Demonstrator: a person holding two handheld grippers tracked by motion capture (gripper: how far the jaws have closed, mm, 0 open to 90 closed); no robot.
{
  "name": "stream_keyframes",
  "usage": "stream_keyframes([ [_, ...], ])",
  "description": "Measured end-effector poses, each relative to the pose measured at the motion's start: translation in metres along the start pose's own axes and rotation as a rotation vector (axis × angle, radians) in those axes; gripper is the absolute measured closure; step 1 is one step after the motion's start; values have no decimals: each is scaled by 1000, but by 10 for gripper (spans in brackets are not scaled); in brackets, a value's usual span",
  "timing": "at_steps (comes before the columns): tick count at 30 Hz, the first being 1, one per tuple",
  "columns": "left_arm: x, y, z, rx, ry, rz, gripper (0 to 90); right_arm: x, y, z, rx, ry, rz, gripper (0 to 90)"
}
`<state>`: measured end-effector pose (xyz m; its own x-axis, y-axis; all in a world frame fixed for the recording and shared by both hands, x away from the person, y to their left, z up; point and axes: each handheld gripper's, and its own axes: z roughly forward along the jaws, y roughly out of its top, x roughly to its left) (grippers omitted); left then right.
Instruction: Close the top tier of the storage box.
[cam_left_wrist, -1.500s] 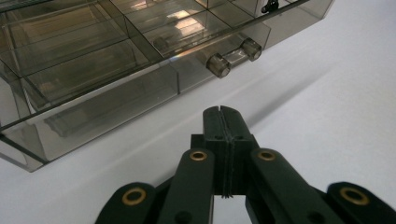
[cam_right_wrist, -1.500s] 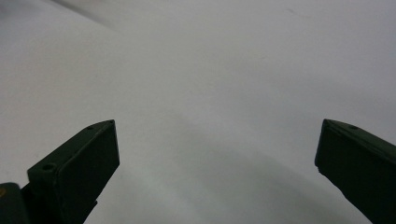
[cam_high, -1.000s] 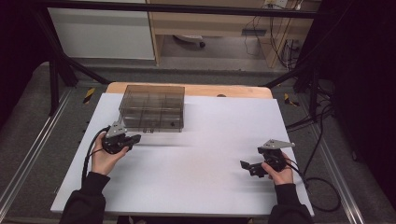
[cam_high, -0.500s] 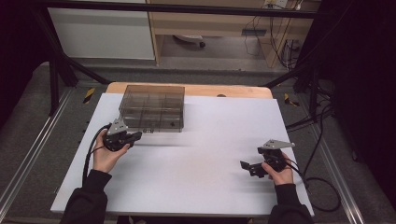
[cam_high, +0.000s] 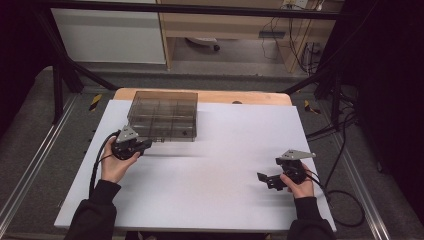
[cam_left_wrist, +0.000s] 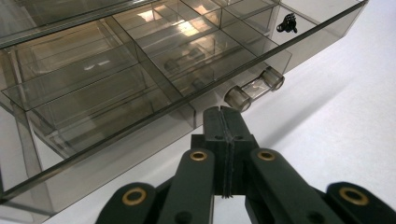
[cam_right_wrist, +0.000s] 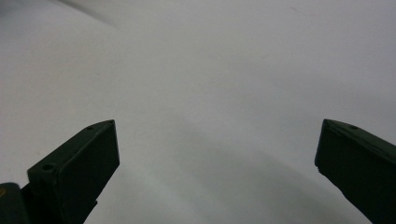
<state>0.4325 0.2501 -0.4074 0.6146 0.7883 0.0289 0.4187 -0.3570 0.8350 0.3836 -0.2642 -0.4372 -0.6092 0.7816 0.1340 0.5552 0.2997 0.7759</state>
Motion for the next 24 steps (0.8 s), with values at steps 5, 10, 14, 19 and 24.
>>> stream_keyframes([
  [5,0,0,1,-2,1,4,900,0,0,1,-1,1,-1,7],
  [10,1,0,1,-4,8,9,900,0,0,1,-1,1,-2,7],
  [14,2,0,2,-7,8,8,900,0,0,0,-3,1,-2,6],
  [19,3,0,3,-9,9,8,900,0,0,1,-1,0,-5,7],
  [24,4,1,2,-10,12,8,900,0,0,0,-3,0,-6,7],
])
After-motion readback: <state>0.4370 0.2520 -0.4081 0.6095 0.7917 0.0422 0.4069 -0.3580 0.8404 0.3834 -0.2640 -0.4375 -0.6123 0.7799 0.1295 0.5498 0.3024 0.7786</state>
